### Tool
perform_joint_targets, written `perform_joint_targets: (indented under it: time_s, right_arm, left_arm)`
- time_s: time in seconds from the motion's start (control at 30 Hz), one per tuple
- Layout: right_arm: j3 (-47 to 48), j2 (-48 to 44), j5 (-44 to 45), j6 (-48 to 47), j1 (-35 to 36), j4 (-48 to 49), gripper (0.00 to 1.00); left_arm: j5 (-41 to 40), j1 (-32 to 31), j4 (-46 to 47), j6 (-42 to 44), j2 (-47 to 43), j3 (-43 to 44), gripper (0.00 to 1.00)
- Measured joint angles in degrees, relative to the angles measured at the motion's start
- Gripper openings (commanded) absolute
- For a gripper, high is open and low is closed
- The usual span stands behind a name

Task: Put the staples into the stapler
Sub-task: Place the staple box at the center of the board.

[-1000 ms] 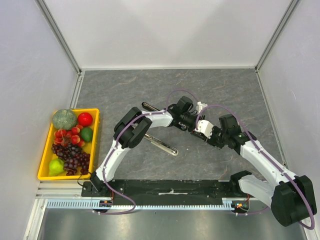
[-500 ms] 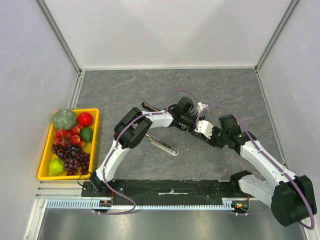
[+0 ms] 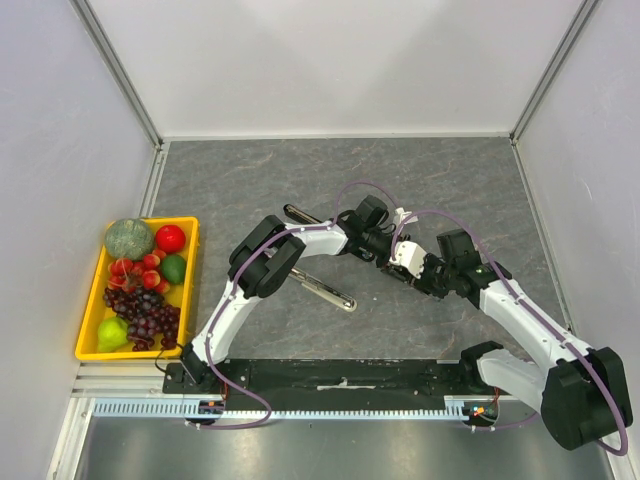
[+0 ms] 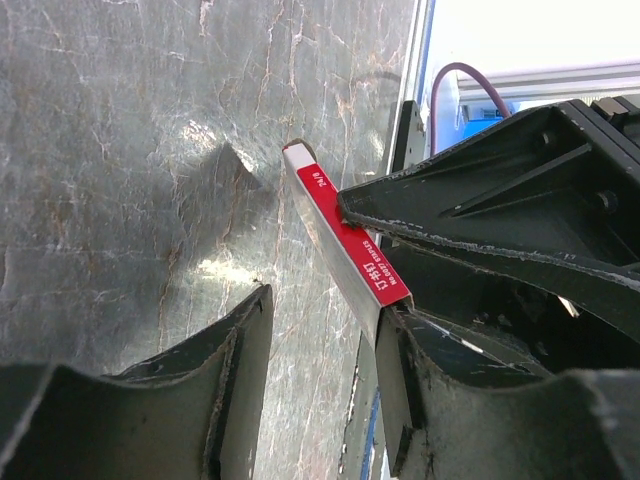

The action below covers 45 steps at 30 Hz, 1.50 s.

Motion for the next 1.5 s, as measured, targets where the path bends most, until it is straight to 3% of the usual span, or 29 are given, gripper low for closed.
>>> perform_joint_targets:
  time_s: [0.4, 0.63, 0.83, 1.5]
  right_arm:
    - [0.0, 1.46, 0.07, 2.49, 0.0, 0.33, 0.41]
    - [0.04, 1.44, 0.59, 0.81, 0.0, -0.04, 0.41]
    - [0.28, -0.61, 0.11, -4.09, -1.64, -2.16, 0.44]
    - [3.19, 3.13, 0.22, -13.73, -6.36, -7.82, 0.45]
  left_arm:
    - [-0.31, -0.13, -1.36, 0.94, 0.17, 0.02, 0.49]
    - [-1.95, -0.13, -2.86, 2.6, 0.2, 0.44, 0.68]
    - [-2.16, -0.17, -3.67, 2.99, 0.17, 0.52, 0.76]
    - [1.01, -0.09, -0.81, 2.23, -0.7, -1.95, 0.78]
